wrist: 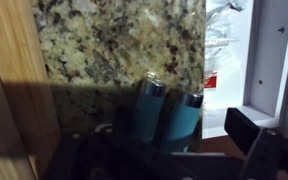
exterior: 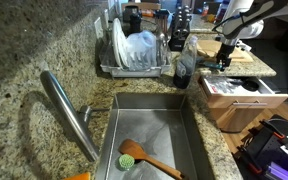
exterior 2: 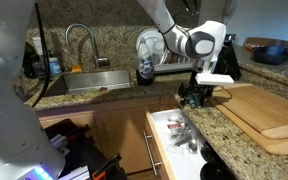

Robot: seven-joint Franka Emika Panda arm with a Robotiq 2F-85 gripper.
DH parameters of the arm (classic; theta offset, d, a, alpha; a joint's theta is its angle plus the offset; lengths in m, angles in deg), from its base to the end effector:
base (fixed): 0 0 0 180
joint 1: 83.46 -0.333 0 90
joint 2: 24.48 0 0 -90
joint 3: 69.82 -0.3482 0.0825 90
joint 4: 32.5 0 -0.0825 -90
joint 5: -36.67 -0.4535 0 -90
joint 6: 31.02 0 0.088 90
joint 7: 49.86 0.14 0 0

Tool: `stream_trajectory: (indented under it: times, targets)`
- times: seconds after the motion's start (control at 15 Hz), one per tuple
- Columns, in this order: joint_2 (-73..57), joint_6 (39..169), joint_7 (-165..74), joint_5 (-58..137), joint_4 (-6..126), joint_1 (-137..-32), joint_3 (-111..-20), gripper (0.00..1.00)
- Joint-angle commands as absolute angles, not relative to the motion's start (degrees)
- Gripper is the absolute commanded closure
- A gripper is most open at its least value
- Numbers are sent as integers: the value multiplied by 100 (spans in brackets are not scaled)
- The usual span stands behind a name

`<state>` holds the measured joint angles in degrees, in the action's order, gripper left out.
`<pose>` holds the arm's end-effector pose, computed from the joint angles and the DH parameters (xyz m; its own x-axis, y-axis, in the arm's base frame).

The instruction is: Put the blue utensil into the drawer.

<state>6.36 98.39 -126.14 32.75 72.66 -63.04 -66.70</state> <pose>0.6392 -0.2736 0.1721 0.6367 0.7711 -0.0079 0.7654 -0.6332 -0.1153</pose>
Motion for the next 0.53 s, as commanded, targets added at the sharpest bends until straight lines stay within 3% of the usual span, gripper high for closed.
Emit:
stream_trajectory:
  times: [0.0, 0.2, 0.27, 0.4, 0.47]
  targets:
    - [640, 9800, -12629, 3272, 7237, -6305, -6664, 0]
    - [656, 9725, -12558, 3228, 7144, -6310, -6671, 4]
    - [661, 9728, -12530, 3206, 7115, -6307, -6678, 26]
    - [656, 9673, -12577, 3179, 7032, -6282, -6711, 30]
    - [650, 9693, -12579, 3202, 7017, -6284, -6696, 38]
